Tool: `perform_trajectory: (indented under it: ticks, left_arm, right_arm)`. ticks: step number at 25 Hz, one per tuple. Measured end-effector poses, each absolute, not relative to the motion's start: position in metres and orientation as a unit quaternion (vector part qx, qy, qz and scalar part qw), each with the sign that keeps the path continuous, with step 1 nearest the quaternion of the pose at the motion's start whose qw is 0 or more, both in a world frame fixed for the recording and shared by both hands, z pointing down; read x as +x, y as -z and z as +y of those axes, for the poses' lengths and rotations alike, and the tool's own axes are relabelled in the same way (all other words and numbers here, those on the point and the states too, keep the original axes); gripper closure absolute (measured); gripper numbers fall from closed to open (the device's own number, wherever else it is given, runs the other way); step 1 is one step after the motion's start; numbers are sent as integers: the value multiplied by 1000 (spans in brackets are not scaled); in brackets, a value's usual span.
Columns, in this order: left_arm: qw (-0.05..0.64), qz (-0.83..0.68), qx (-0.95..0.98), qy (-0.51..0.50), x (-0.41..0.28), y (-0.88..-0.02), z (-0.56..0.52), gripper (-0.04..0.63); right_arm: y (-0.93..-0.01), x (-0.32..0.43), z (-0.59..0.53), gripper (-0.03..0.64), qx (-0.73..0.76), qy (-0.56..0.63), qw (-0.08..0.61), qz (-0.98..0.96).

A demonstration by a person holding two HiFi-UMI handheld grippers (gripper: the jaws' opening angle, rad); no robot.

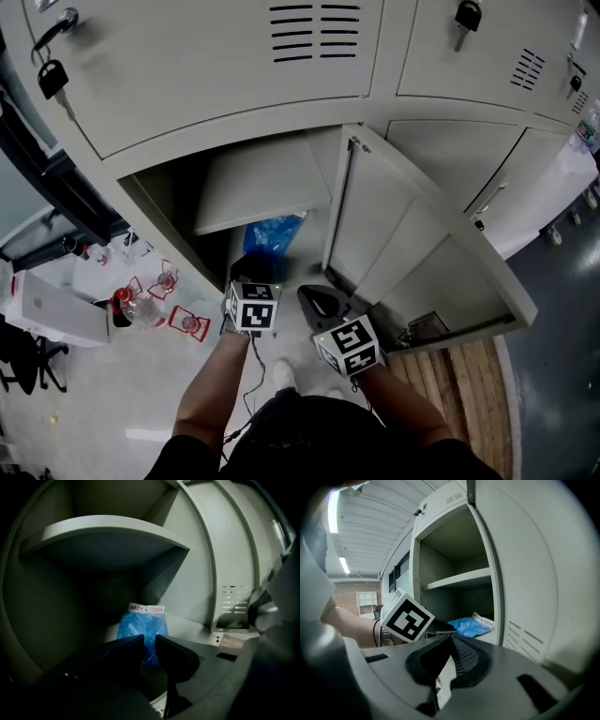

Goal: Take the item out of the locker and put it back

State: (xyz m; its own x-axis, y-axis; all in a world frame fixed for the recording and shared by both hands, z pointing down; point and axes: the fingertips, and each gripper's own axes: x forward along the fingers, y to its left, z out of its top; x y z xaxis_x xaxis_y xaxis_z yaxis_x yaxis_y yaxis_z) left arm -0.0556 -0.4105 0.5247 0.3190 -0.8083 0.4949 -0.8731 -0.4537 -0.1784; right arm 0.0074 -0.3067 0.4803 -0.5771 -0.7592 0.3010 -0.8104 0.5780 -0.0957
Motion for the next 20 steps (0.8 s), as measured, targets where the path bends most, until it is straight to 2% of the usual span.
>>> perform_trajectory:
  ticks: [5,20]
  left_arm:
    - [45,-512,818,-256,-51,-519,-411,449]
    - [19,-539,815,-212,-47,-482,-376,423]
  right_arm:
    - [-479,4,-307,615,440,-110,112,-884]
    - [-472,7,-281,616,418,-92,111,-897]
